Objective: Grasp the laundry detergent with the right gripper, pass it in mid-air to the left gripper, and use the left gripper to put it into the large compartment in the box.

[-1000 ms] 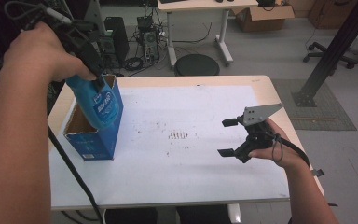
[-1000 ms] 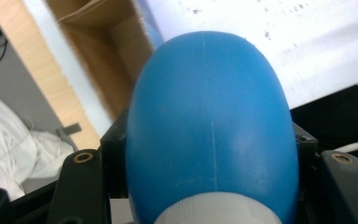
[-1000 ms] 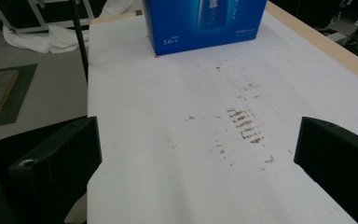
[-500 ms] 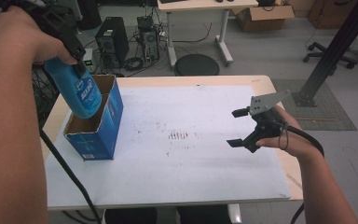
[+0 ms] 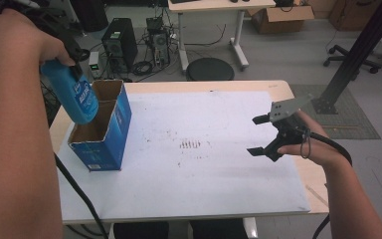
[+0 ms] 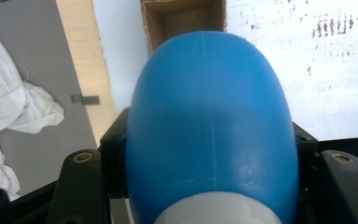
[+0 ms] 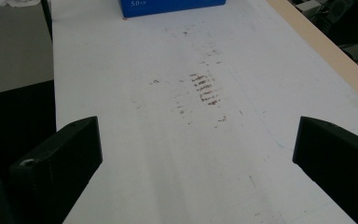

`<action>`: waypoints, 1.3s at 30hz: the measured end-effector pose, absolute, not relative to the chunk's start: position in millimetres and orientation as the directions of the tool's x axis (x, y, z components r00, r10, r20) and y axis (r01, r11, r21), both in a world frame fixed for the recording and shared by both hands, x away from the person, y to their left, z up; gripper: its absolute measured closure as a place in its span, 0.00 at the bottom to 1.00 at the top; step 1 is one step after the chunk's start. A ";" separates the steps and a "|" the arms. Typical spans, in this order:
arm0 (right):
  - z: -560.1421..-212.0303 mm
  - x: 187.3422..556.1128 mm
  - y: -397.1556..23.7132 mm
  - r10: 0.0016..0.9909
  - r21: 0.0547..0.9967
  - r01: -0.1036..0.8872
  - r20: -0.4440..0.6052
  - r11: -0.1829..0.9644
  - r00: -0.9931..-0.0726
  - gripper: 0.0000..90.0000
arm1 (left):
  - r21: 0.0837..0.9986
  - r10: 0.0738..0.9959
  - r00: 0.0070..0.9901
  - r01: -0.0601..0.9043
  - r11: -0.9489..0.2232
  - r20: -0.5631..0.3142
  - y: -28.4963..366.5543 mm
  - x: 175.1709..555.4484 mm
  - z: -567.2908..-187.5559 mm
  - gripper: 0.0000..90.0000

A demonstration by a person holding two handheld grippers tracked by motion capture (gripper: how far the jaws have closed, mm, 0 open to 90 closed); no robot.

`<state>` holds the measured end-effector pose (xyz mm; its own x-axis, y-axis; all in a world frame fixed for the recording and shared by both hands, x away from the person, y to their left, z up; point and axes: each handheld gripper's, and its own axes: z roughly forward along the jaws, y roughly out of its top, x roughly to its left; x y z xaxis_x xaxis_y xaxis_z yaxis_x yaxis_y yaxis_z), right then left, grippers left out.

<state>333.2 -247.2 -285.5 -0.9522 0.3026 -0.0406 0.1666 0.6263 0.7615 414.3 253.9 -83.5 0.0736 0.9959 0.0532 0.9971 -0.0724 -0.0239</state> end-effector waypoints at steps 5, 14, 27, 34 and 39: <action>-288.1 330.9 -247.6 0.309 0.757 0.168 -0.047 0.631 -0.950 0.02 | -0.044 0.995 0.073 0.997 -0.070 0.062 254.8 419.1 -95.0 0.43; -290.6 328.2 -247.1 0.311 0.763 0.169 -0.044 0.623 -0.949 0.02 | -0.033 0.997 0.058 0.998 -0.057 0.048 261.1 423.9 -107.8 0.43; -294.1 329.8 -247.7 0.315 0.759 0.180 -0.035 0.626 -0.948 0.02 | -0.054 0.998 0.043 0.998 -0.041 0.035 267.4 433.0 -133.3 0.43; -294.8 330.5 -247.9 0.315 0.756 0.183 -0.032 0.629 -0.948 0.02 | -0.056 0.998 0.044 0.998 -0.042 0.039 269.3 435.7 -146.3 0.43; -293.1 330.6 -247.9 0.316 0.756 0.183 -0.033 0.628 -0.948 0.02 | -0.062 0.998 0.053 0.997 -0.050 0.043 269.6 437.2 -154.9 0.43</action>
